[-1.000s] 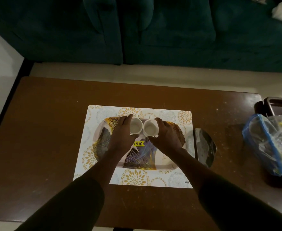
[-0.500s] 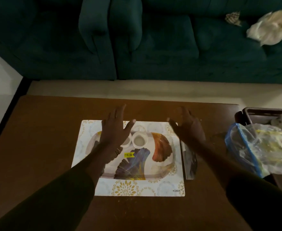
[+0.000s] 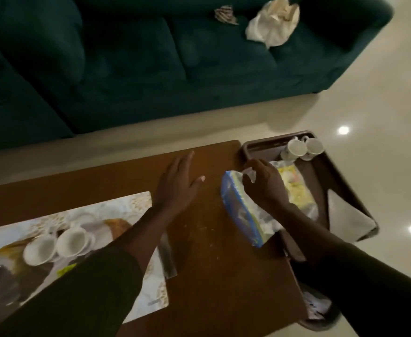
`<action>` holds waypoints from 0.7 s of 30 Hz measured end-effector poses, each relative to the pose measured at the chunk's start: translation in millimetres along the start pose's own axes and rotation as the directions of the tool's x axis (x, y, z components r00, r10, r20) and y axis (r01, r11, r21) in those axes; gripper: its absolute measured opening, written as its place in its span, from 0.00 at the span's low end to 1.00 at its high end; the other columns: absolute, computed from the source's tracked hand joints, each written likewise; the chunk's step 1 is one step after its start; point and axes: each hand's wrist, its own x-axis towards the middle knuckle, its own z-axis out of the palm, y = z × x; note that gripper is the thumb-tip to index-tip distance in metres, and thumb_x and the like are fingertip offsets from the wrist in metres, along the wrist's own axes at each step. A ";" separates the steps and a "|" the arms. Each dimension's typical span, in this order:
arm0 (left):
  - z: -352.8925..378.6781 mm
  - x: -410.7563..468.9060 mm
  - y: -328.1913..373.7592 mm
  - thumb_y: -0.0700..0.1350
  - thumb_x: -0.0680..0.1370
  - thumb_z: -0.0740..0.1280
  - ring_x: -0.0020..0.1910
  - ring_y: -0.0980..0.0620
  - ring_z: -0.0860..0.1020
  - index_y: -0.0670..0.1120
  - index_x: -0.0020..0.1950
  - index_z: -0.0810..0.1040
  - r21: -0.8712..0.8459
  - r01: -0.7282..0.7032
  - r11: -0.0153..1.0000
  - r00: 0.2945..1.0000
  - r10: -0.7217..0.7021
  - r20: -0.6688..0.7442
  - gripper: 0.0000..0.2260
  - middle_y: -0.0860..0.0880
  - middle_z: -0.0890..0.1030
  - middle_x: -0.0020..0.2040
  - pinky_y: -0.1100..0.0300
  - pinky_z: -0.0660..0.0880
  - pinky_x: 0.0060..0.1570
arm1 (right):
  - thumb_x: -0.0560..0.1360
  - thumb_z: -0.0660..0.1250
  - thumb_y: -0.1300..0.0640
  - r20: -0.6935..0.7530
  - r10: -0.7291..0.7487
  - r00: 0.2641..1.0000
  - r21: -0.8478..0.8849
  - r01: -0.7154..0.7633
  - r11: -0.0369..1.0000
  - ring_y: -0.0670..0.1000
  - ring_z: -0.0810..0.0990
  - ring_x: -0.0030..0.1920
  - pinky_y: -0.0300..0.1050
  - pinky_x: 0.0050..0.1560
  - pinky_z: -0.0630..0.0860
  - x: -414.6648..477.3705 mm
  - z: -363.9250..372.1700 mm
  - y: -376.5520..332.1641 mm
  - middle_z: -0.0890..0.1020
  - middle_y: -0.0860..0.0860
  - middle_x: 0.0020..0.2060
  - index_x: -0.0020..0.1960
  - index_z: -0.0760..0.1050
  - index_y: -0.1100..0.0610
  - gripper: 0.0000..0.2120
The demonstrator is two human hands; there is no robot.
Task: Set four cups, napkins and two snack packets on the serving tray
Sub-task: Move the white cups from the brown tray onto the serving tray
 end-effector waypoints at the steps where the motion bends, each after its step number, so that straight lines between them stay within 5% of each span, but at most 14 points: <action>1: 12.0 9.0 12.9 0.56 0.79 0.63 0.74 0.45 0.64 0.52 0.78 0.54 0.008 -0.009 1.000 0.999 0.008 0.037 0.31 0.47 0.61 0.77 0.46 0.70 0.67 | 0.72 0.66 0.61 -0.011 0.014 1.000 0.007 -0.014 1.000 0.59 0.79 0.51 0.51 0.45 0.77 0.8 -8.0 14.3 0.81 0.58 0.53 0.53 0.77 0.60 0.10; 10: 100.7 59.4 97.3 0.54 0.78 0.66 0.77 0.45 0.58 0.53 0.79 0.51 -0.029 -0.068 0.997 0.976 0.072 0.204 0.35 0.47 0.58 0.79 0.48 0.65 0.69 | 0.72 0.67 0.59 -0.047 0.140 0.989 0.002 -0.140 0.990 0.55 0.78 0.56 0.50 0.50 0.78 15.1 -51.6 125.6 0.80 0.53 0.55 0.54 0.78 0.57 0.11; 15: 136.3 86.9 133.8 0.51 0.75 0.70 0.78 0.46 0.57 0.50 0.79 0.52 -0.112 -0.054 0.992 0.966 0.080 0.245 0.38 0.48 0.56 0.80 0.48 0.64 0.72 | 0.71 0.67 0.60 -0.076 0.227 0.971 -0.053 -0.232 0.971 0.60 0.78 0.53 0.48 0.43 0.75 31.7 -68.7 185.2 0.80 0.57 0.53 0.57 0.74 0.60 0.15; 21: 188.6 141.6 179.9 0.53 0.72 0.74 0.77 0.45 0.59 0.49 0.79 0.53 -0.087 -0.010 0.996 0.962 0.033 0.272 0.43 0.45 0.62 0.78 0.53 0.51 0.73 | 0.70 0.70 0.56 -0.044 0.312 0.949 0.065 -0.309 0.949 0.62 0.77 0.56 0.44 0.45 0.67 91.1 -76.2 243.7 0.78 0.59 0.58 0.64 0.69 0.60 0.24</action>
